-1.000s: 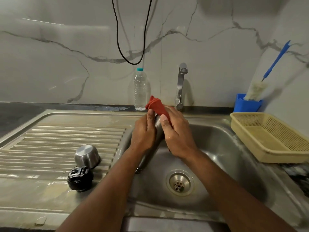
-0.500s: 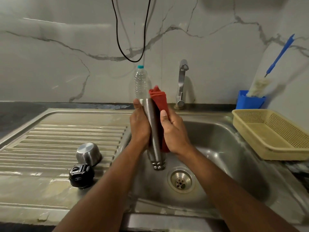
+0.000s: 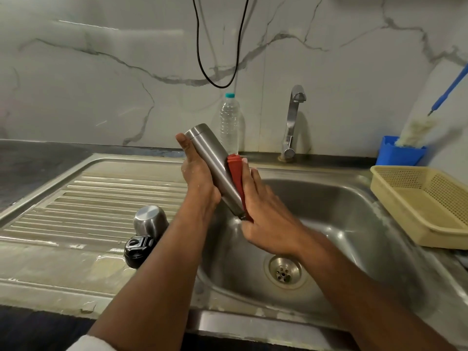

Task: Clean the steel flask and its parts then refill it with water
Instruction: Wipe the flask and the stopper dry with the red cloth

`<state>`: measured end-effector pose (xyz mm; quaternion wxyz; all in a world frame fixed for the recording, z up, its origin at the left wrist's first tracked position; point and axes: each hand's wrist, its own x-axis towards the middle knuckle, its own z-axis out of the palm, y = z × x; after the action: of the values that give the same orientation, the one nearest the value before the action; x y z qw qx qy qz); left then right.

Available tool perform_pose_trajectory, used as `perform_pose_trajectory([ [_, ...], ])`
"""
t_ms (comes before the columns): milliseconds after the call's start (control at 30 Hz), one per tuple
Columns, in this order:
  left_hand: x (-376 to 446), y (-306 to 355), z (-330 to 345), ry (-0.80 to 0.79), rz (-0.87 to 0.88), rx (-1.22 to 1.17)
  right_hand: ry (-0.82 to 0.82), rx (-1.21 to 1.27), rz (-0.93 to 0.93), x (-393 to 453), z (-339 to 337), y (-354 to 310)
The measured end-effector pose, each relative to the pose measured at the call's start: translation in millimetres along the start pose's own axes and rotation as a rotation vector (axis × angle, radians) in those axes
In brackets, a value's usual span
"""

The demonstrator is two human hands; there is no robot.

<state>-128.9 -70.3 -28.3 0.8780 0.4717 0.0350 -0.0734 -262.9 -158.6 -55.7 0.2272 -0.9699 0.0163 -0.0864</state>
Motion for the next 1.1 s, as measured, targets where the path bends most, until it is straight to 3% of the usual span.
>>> perform_pose_trajectory([
  [133,6,0,-5,0.013,0.003,0.008,-0.169,-0.126,-0.022,-6,-11,9],
  [200,6,0,-7,0.023,-0.03,-0.008,-0.153,-0.187,-0.015,-3,-12,12],
  [367,4,-4,-4,-0.032,-0.196,-0.103,0.197,-0.528,-0.034,5,-8,13],
  [433,1,-6,0,-0.062,-0.244,-0.093,0.267,-0.509,-0.038,9,-3,15],
  [600,-2,-3,7,-0.174,-0.205,-0.067,0.307,0.041,0.117,11,-4,25],
  [667,-5,-2,5,-0.258,-0.165,-0.081,0.233,0.391,0.203,9,-11,29],
  [767,-3,-3,-3,-0.443,-0.142,-0.178,-0.184,1.134,0.276,0,-26,42],
  [833,-1,-1,-6,-0.548,-0.134,-0.242,-0.392,1.375,0.229,-5,-33,49],
  [900,0,1,-5,-0.604,-0.118,-0.251,-0.428,1.349,0.195,-5,-34,51],
  [967,-1,6,-5,-0.599,-0.089,-0.248,-0.339,1.205,0.221,-3,-30,46],
  [1033,-1,8,-3,-0.527,-0.067,-0.24,-0.102,0.982,0.252,3,-21,41],
  [1100,-2,5,0,-0.367,-0.069,-0.206,0.174,0.539,0.278,7,-13,35],
])
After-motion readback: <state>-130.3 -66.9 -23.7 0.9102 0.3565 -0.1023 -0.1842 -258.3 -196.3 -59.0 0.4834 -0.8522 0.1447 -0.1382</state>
